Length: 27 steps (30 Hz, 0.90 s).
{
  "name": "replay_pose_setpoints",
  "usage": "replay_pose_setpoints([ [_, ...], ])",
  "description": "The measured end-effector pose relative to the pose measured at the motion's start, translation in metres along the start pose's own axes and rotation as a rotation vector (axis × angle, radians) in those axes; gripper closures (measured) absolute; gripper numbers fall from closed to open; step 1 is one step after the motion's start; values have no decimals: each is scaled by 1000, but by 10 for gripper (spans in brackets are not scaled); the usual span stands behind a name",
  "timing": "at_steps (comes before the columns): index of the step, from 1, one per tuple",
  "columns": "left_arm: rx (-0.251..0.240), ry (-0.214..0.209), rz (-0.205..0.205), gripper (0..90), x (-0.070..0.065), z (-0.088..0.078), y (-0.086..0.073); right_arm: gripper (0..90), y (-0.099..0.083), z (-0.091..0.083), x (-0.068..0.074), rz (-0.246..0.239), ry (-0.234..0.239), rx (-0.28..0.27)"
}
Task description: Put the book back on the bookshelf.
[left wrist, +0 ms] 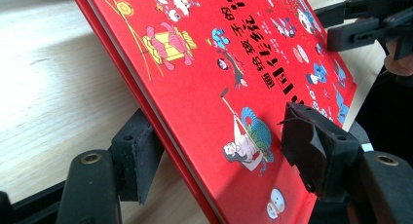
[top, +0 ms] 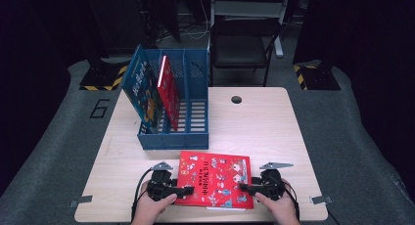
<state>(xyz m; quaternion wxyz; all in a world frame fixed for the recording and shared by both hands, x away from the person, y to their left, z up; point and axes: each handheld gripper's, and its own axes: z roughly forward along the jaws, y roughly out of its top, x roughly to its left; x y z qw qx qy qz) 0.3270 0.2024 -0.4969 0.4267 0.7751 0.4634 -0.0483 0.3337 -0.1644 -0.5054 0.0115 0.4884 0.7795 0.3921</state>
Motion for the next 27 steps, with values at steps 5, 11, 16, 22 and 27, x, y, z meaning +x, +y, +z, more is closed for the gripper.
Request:
replay_pose_setpoints([
  [5,-29,12,-16,341,3,-9,0,366,2,4,4,-9,24,3],
  [11,-39,25,-30,349,7,-19,-2,363,5,10,11,-29,46,9],
  [16,-45,41,-29,354,9,-22,-2,362,7,13,14,-42,51,8],
  [22,-56,48,-33,355,7,-27,-4,370,9,12,17,-57,51,15],
  [27,-68,73,-39,355,11,-34,-5,370,10,17,23,-80,63,17],
])
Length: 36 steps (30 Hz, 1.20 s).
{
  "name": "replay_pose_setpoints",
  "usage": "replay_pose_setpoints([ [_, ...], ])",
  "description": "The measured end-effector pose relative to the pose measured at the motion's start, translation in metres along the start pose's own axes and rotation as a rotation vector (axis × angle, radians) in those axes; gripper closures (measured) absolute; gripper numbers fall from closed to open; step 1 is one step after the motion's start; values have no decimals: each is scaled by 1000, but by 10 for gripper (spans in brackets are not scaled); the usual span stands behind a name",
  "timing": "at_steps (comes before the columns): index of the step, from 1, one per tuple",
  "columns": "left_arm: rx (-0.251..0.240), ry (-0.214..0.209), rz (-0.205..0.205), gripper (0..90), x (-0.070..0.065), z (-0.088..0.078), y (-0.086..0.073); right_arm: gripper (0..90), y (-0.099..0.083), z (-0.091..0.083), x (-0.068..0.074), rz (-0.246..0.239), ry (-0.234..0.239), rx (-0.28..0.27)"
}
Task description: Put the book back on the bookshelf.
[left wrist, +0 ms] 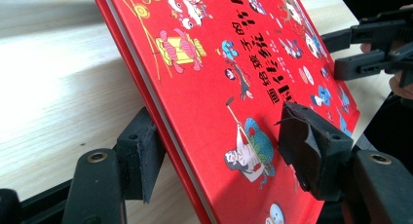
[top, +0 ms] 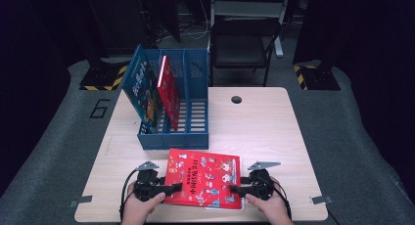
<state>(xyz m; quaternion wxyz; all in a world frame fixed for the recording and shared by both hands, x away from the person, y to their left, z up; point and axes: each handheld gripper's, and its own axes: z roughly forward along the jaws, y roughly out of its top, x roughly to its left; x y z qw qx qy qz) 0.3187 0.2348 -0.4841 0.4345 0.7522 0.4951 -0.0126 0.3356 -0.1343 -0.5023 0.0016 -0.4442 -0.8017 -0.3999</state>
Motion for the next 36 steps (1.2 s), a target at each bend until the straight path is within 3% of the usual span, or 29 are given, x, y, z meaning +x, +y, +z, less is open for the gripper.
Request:
replay_pose_setpoints([
  [10,-34,25,-22,374,6,-11,-1,369,8,12,5,-12,25,-11],
  [15,-41,35,-8,392,5,-17,1,367,9,14,3,-8,46,-14],
  [24,-51,24,-24,427,12,-31,3,326,15,23,9,-73,79,6],
  [36,-66,34,-24,437,10,-32,2,274,14,24,15,-113,50,19],
])
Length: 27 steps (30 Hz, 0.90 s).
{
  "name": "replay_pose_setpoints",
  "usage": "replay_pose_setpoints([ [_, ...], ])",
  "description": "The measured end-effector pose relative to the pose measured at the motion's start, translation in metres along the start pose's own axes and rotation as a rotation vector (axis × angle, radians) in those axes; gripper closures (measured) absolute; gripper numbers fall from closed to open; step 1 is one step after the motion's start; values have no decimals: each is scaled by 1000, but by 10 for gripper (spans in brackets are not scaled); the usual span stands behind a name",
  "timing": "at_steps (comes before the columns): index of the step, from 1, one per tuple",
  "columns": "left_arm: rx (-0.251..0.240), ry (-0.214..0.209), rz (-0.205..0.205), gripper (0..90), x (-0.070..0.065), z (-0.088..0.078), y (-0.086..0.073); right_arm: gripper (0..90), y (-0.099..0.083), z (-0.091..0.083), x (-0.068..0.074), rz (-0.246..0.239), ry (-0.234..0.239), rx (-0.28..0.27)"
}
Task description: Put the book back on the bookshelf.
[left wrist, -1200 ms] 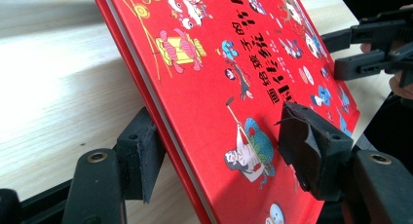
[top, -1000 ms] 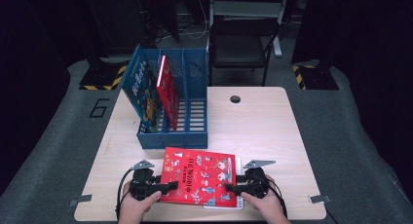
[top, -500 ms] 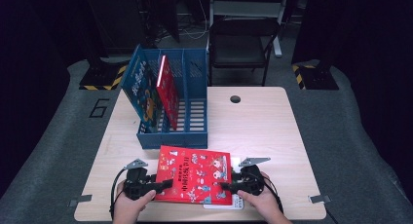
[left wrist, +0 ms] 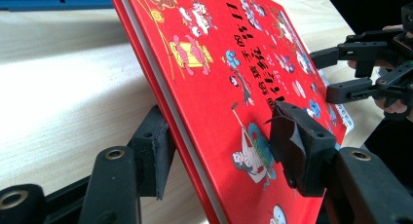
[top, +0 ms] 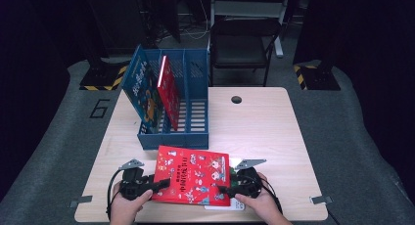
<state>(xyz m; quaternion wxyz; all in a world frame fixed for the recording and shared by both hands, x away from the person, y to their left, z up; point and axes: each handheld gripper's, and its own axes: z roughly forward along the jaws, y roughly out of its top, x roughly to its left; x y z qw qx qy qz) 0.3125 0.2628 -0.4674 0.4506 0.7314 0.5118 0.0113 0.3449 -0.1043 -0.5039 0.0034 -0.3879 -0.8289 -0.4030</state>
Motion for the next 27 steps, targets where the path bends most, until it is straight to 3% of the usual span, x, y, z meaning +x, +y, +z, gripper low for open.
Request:
replay_pose_setpoints([
  [2,-1,-9,3,438,-1,-2,0,254,0,0,1,0,-8,0],
  [4,-9,0,0,438,-2,-1,0,221,0,1,4,-28,-52,8],
  [5,8,-5,-2,438,-2,-2,0,230,0,1,5,-22,-54,8],
  [12,7,-2,3,444,-2,-3,2,276,0,1,2,-20,-4,7],
  [27,-4,-7,1,463,-3,-4,4,281,-9,-7,4,-80,58,44],
])
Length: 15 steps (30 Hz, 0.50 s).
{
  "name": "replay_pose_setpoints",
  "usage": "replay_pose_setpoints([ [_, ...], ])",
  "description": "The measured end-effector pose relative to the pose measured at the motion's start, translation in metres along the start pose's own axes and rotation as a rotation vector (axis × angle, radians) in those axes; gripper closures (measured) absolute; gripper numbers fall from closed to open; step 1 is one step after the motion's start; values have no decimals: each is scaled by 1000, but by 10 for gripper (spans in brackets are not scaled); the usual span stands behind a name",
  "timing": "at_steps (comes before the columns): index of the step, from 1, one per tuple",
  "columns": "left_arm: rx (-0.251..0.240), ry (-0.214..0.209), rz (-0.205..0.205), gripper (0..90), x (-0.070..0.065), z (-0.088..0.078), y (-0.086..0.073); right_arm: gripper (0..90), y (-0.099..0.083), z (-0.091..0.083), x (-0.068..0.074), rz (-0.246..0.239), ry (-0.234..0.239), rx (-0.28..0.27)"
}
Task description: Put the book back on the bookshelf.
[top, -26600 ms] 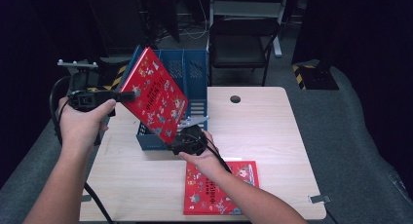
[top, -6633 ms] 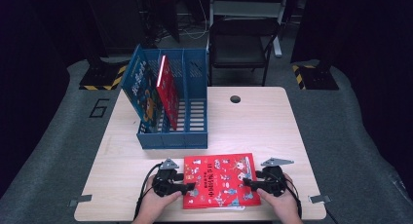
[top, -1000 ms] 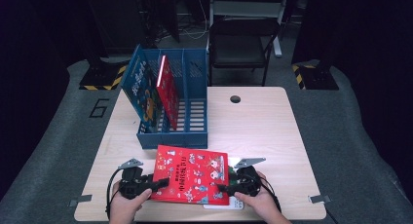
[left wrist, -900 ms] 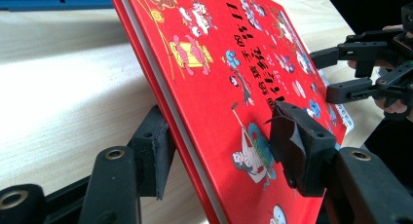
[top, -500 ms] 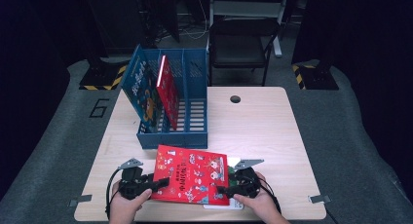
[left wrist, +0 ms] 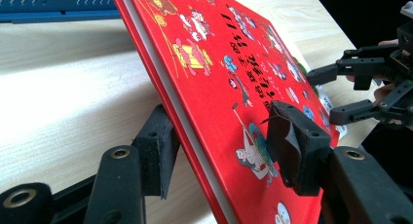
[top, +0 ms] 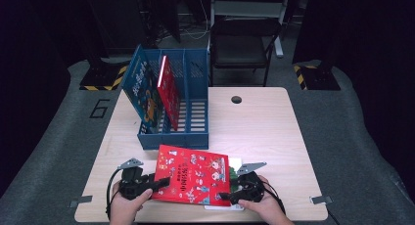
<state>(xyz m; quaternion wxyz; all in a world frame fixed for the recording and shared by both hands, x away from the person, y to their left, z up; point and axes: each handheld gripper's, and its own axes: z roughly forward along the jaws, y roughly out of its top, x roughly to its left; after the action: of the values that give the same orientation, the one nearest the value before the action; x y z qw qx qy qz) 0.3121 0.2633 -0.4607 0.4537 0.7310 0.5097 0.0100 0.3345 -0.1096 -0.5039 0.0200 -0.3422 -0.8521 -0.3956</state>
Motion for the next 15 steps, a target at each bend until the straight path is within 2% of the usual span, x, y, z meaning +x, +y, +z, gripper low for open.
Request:
replay_pose_setpoints([
  [1,-9,2,-6,463,-1,1,0,281,-1,-1,2,20,3,8],
  [4,-11,3,-4,461,-1,1,0,265,-3,-2,3,2,28,20],
  [6,-5,6,-1,460,-2,0,1,255,-2,-2,3,-15,29,19],
  [10,-17,4,13,461,-5,-2,2,247,-2,-1,5,-12,16,17],
  [13,-9,6,25,461,-7,-4,5,245,-2,-1,5,-5,28,20],
  [15,-20,13,15,461,-8,-4,6,242,-2,0,5,12,26,14],
])
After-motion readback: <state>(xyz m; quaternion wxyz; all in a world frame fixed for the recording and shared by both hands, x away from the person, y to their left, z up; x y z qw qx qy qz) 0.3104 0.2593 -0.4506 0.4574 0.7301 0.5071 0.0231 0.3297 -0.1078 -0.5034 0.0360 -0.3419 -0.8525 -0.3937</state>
